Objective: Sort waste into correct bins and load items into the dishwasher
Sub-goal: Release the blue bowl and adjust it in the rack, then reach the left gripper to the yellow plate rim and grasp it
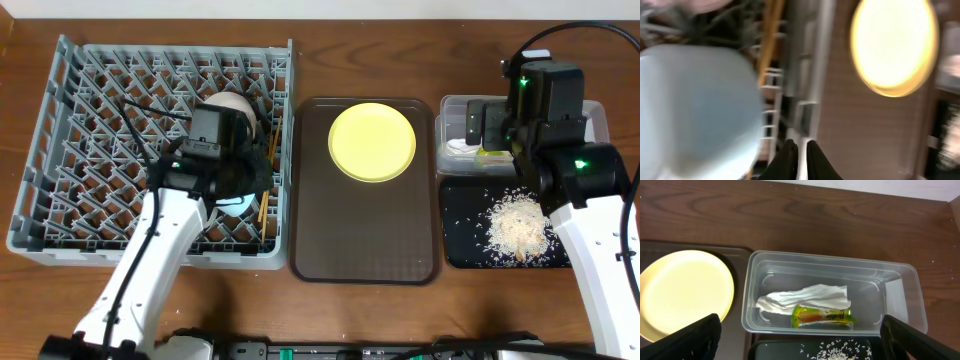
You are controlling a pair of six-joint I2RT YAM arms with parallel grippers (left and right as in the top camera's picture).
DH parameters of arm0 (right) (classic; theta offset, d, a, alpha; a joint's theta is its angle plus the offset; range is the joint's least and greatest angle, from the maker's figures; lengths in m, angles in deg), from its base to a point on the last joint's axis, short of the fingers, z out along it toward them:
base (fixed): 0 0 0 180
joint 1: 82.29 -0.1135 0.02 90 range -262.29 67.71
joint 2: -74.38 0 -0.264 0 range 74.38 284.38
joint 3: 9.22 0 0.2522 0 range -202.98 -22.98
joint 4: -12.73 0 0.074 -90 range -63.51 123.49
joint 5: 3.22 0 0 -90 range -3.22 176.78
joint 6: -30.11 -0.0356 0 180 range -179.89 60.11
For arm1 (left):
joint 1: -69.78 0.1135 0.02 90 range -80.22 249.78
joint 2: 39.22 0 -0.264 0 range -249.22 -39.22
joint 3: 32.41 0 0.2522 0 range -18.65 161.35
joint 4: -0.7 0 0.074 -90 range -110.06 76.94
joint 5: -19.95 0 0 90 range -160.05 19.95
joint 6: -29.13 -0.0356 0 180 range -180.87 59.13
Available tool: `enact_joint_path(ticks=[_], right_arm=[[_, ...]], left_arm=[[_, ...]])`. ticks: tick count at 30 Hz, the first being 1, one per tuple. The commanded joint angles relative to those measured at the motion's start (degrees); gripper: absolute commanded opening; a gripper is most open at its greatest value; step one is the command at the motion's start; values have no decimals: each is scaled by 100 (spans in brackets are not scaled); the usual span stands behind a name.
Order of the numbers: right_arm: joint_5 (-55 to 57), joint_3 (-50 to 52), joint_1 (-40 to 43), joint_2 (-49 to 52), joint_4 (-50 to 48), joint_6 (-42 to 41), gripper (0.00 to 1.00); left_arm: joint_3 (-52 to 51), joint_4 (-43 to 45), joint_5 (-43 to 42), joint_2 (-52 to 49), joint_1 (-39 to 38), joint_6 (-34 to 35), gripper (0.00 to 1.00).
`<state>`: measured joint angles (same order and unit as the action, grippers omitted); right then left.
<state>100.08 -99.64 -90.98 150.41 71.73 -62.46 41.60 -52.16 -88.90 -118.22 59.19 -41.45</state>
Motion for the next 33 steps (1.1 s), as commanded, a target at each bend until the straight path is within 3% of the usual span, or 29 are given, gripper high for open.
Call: enact_joint_path(ticks=[1, 5, 11, 15, 19, 27, 33], right_arm=[[-7, 28, 48, 17, 9, -59, 99], [-7, 28, 48, 17, 7, -59, 99], [-7, 28, 48, 17, 9, -59, 99], [-7, 28, 48, 15, 7, -59, 99], [-7, 28, 48, 15, 7, -59, 99], [-7, 28, 48, 15, 9, -59, 99], [-7, 28, 48, 17, 7, -59, 99]], left_arm=[[264, 358, -1082, 269, -44, -74, 13], [385, 881, -1134, 162, -629, 63, 17], [1047, 1493, 188, -778, -1915, 229, 17], [1047, 2221, 1167, -1624, -2463, 229, 17], [1047, 2608, 1460, -2430, -2625, 216, 17], [1043, 2610, 1711, -3261, -2625, -39, 17], [1038, 1644, 2035, -3254, -2625, -203, 17]])
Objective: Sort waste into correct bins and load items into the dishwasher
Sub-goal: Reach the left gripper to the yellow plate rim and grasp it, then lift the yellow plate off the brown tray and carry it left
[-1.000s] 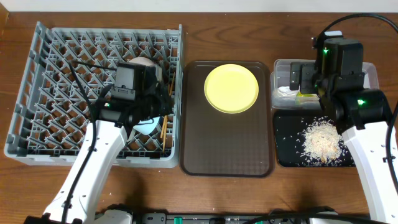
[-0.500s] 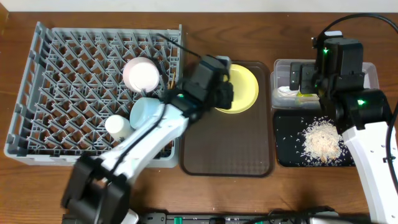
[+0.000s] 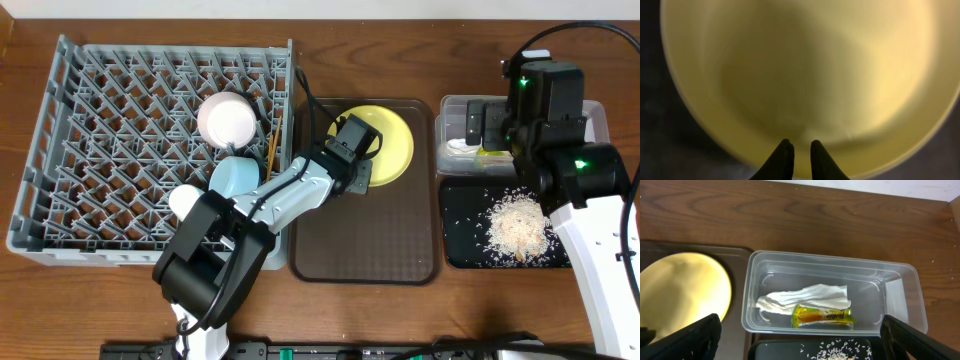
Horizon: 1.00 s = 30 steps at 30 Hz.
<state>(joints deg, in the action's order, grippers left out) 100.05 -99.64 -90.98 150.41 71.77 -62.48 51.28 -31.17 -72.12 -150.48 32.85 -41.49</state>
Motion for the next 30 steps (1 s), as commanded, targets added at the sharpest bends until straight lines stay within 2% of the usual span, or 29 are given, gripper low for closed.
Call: enact_joint_path(ticks=[1, 5, 9, 13, 16, 19, 20, 21, 22, 25, 30], right_arm=[[-4, 28, 48, 17, 2, -57, 99], [-4, 28, 48, 15, 11, -57, 99], [-4, 28, 46, 15, 87, -57, 99], [-4, 28, 46, 17, 85, -57, 99], [-4, 28, 48, 17, 85, -57, 99], [-4, 28, 48, 17, 85, -57, 99], [-4, 28, 48, 17, 85, -57, 99], [-4, 28, 48, 17, 85, -57, 99], [-4, 28, 48, 15, 85, -57, 99], [-4, 28, 46, 17, 85, -57, 99], [-4, 28, 48, 15, 85, -57, 99]], left_arm=[[70, -660, 511, -28, 9, -203, 17], [72, -1429, 1246, 13, 9, -203, 17], [72, -1744, 1255, 291, -7, -199, 17], [72, -1622, 780, 890, -125, -197, 17], [72, -1150, 151, 1353, -326, -151, 17], [70, -494, 146, 1379, -612, -155, 37], [70, -345, 146, 1329, -669, -155, 39], [70, -105, 144, 1209, -756, -155, 49], [68, -13, 144, 1154, -782, -155, 52], [70, 516, 146, 697, -903, -157, 53], [70, 905, 168, 28, -918, -197, 53]])
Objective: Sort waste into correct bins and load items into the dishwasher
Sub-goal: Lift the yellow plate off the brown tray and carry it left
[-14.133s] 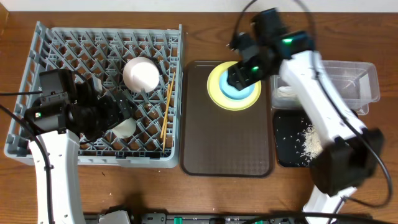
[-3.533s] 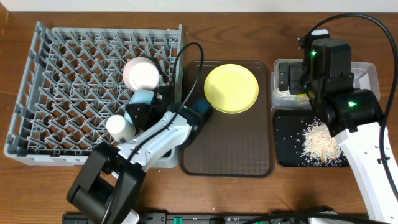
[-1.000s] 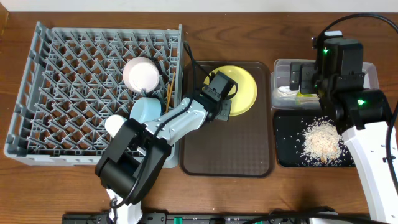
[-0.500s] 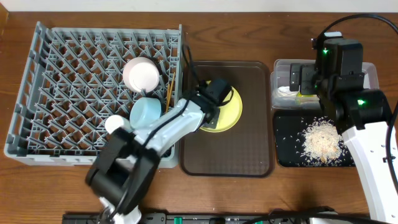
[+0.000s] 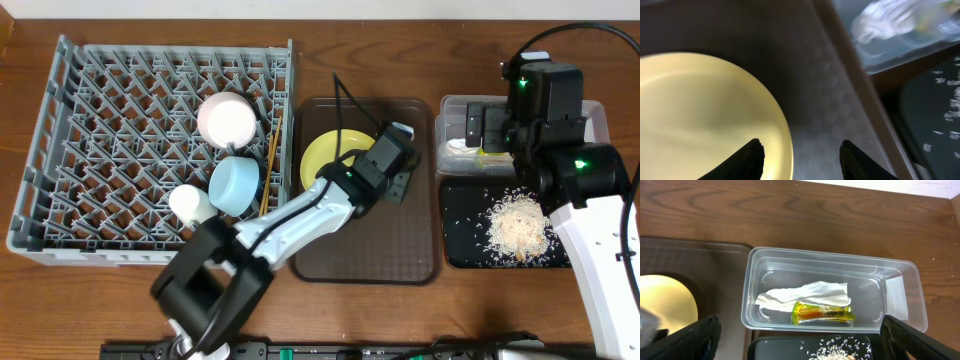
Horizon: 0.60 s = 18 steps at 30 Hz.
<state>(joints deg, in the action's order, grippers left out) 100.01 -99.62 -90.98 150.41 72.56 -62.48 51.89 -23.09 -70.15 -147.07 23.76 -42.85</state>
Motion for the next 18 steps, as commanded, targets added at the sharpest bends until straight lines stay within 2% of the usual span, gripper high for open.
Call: enact_joint_path(ticks=[1, 4, 7, 10, 17, 18], right_arm=[[0, 26, 48, 17, 7, -57, 99], [0, 26, 48, 15, 9, -57, 99], [0, 26, 48, 17, 7, -57, 99], [0, 26, 48, 17, 7, -57, 99], [0, 26, 48, 15, 7, -57, 99], [0, 26, 48, 15, 7, -57, 99]], left_arm=[[9, 118, -20, -385, -9, -66, 53], [9, 138, 374, -632, -9, -63, 52], [7, 136, 402, -817, -11, -59, 50], [2, 107, 149, -944, -72, -59, 33], [4, -59, 9, -962, -299, -42, 8], [9, -55, 9, -918, -297, -39, 8]])
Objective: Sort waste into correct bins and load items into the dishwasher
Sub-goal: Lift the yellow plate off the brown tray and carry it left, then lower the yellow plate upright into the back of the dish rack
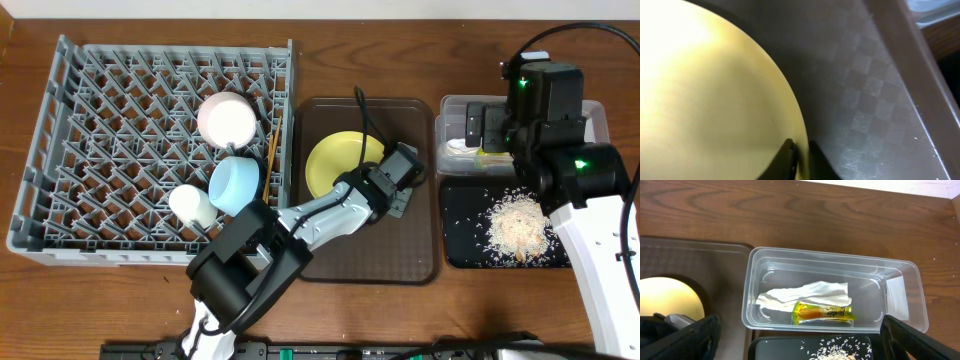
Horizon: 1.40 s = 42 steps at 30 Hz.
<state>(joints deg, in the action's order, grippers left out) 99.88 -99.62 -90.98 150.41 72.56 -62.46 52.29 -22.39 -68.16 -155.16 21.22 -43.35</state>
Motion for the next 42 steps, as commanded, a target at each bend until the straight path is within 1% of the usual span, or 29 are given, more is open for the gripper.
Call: enact_joint_path(ticks=[1, 3, 7, 8, 9, 10, 12, 13, 14, 15, 17, 18, 19, 20, 21, 22, 24, 25, 26, 27, 28, 29, 31, 36, 39, 42], right_arm=[[13, 26, 48, 15, 7, -59, 99], [13, 26, 48, 17, 7, -59, 99], [13, 26, 48, 15, 7, -59, 99], [13, 26, 48, 17, 7, -59, 99], [13, 26, 46, 17, 7, -59, 99], [13, 26, 46, 17, 7, -59, 99], [13, 26, 48, 17, 7, -59, 99], [13, 26, 48, 15, 7, -59, 99], [13, 26, 48, 17, 7, -59, 99], [13, 26, 46, 17, 7, -59, 99], [13, 26, 48, 15, 7, -59, 99], [13, 26, 48, 17, 7, -59, 99], [13, 26, 46, 17, 7, -59, 99], [13, 26, 48, 17, 7, -59, 99], [13, 26, 48, 15, 7, -59, 99], [13, 26, 48, 17, 7, -59, 99], [13, 26, 48, 17, 7, -59, 99], [13, 26, 48, 15, 7, -59, 99], [13, 26, 48, 17, 7, -59, 99], [13, 26, 48, 17, 7, -59, 99], [13, 26, 46, 17, 9, -59, 99], [13, 26, 48, 17, 7, -59, 99], [13, 26, 46, 17, 7, -59, 99], [13, 26, 46, 17, 7, -59, 99], [13, 26, 46, 17, 7, -59, 99], [13, 26, 48, 17, 7, -59, 99]], left_arm=[[-20, -127, -188, -39, -37, 9, 8], [9, -125, -188, 278, -22, 13, 8], [20, -105, -190, 1864, 223, 37, 8], [20, -114, -199, 2299, 365, 155, 8], [20, -129, -254, 2516, 439, 236, 8], [20, -149, -560, 3005, 680, 321, 8], [20, -151, -1198, 3578, 1093, 341, 8], [20, -157, -1703, 3934, 1486, 492, 8], [20, -170, -1941, 4052, 1659, 599, 8], [20, -195, -2824, 4325, 2334, 968, 8], [20, -190, -4127, 4395, 3241, 1478, 8], [20, -192, -4496, 4365, 3510, 1650, 7], [20, -186, -5176, 4247, 4057, 1939, 8], [20, -149, -5670, 4083, 4533, 2124, 8], [20, -74, -5932, 3974, 4765, 2177, 8], [20, 116, -6380, 3746, 5123, 2240, 8], [20, 498, -6985, 3418, 5473, 2472, 8], [20, 885, -7427, 3150, 5661, 2806, 7], [20, 1180, -7656, 2970, 5753, 3108, 8], [20, 1703, -7895, 2688, 5836, 3585, 8], [20, 1978, -7962, 2564, 5853, 3812, 8], [20, 2476, -7993, 2339, 5851, 4245, 8], [20, 2728, -7958, 2216, 5851, 4481, 8], [-114, 2592, -7803, 2164, 5768, 4472, 8], [-308, 2583, -7571, 2164, 5727, 4468, 8], [-568, 2487, -7114, 2164, 5724, 4380, 7]])
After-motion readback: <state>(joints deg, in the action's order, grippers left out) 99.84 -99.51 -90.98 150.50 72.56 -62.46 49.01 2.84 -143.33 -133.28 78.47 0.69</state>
